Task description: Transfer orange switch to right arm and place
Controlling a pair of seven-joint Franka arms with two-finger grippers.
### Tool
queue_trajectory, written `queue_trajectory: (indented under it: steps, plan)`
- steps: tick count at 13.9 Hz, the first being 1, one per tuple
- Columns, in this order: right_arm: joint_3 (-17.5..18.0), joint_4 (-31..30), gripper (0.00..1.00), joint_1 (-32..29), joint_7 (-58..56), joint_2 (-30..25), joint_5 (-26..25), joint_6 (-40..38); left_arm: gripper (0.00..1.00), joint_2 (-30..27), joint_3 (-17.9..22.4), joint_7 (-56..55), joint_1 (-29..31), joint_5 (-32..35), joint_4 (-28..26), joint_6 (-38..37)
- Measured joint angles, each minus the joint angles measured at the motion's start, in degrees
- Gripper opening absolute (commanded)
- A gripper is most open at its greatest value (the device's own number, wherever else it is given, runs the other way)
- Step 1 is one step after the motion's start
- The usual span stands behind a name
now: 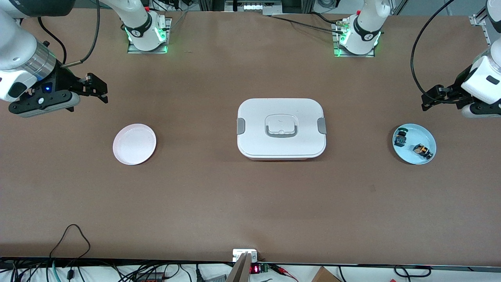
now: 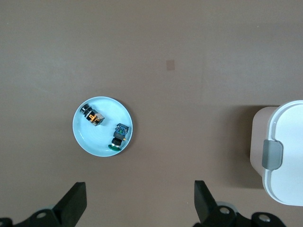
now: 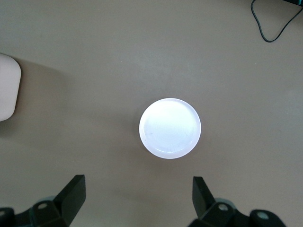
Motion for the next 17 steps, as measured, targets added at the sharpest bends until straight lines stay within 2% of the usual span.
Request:
queue_trajectory:
  steps: [8, 12, 14, 17]
  plan:
    - [0.0, 0.0, 1.00, 0.0, 0.0, 0.0, 0.0, -0.1, 1.00, 0.5, 0.1, 0.0, 0.1, 0.0, 0.1, -3.3]
    - [0.6, 0.0, 1.00, 0.0, 0.0, 0.0, 0.0, -0.2, 1.00, 3.9, 0.8, 0.2, 1.5, 0.0, 0.1, -6.1]
    - [1.5, 0.1, 1.00, 0.1, 0.0, 0.0, 0.0, -0.2, 1.00, 6.0, 1.0, 3.7, 3.7, 0.0, 0.1, -7.2]
    - [1.6, 0.1, 1.00, 0.1, 0.0, 0.0, 0.0, -0.3, 1.00, 9.2, 1.0, 16.0, 6.7, 0.0, 0.1, -4.6]
